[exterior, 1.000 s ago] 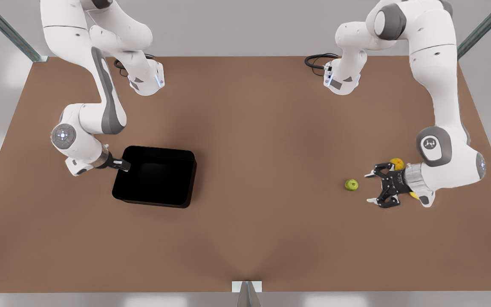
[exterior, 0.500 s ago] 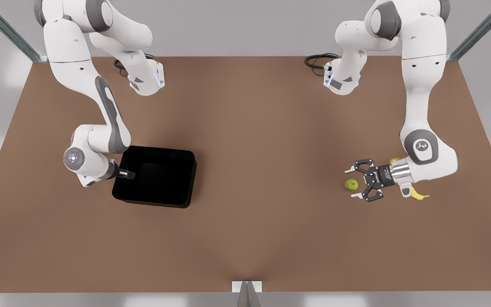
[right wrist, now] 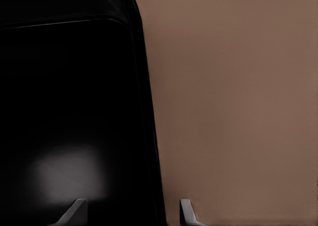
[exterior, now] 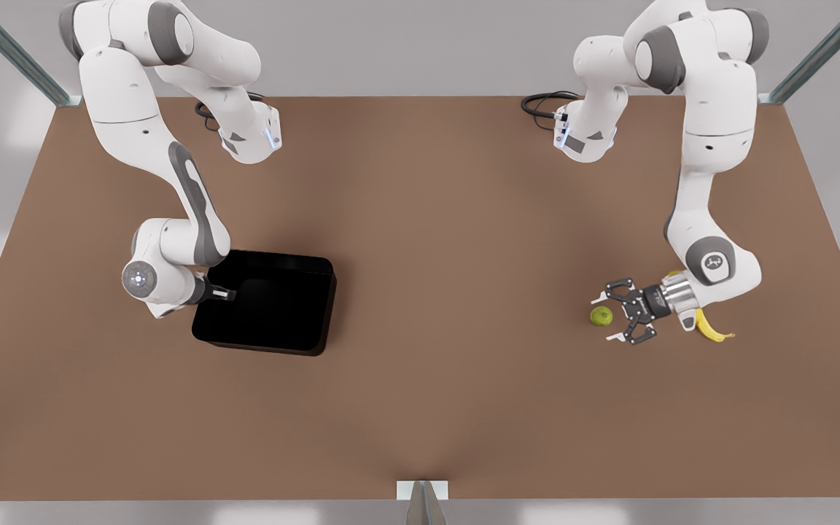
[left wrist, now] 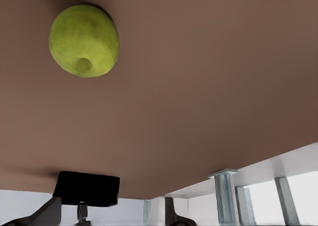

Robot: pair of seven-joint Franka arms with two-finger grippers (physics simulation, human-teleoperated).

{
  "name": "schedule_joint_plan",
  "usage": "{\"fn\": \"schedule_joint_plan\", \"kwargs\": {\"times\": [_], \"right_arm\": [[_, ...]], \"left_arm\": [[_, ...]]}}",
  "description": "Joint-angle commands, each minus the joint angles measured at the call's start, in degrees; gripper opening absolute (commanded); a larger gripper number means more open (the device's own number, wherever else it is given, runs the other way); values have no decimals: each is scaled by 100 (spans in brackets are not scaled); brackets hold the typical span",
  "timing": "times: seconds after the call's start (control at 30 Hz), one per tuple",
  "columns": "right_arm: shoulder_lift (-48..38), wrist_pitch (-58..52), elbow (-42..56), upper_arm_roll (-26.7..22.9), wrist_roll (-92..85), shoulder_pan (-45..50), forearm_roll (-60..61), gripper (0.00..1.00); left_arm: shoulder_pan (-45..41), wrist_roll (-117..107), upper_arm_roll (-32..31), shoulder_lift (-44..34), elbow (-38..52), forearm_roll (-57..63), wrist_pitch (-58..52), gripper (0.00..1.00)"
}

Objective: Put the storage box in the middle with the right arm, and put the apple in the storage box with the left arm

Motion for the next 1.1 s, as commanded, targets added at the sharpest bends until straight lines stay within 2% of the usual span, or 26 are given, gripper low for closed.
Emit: {"fn": "schedule_joint_plan", "kwargs": {"times": [0.0,0.03,0.1,0.17,0.33,0.73,0.83,0.87,1.07], "right_arm": [[0,0,0,0,0,0,0,35],[35,0,9,0,0,0,0,30],[35,-44,18,0,0,0,0,30],[35,-149,44,0,-9,0,0,21],[35,-150,61,0,-27,9,-17,21],[44,-193,413,61,-325,79,-35,21],[53,-185,659,70,-334,360,-35,21],[44,-185,773,246,-325,413,-17,21],[562,-167,2038,316,-290,1582,246,21]], "left_arm": [[0,70,0,21,-6,-248,0,100],[35,238,0,179,-14,-380,0,100],[96,396,0,320,-23,-573,44,100],[167,571,0,391,-102,-600,35,100],[167,1002,0,171,-489,-688,-70,100],[184,1618,-9,593,-507,-1347,-97,100],[343,1627,0,698,-515,-1584,-264,100],[378,1627,0,768,-489,-1663,-255,100],[466,1627,0,927,-348,-1690,-264,100]]}}
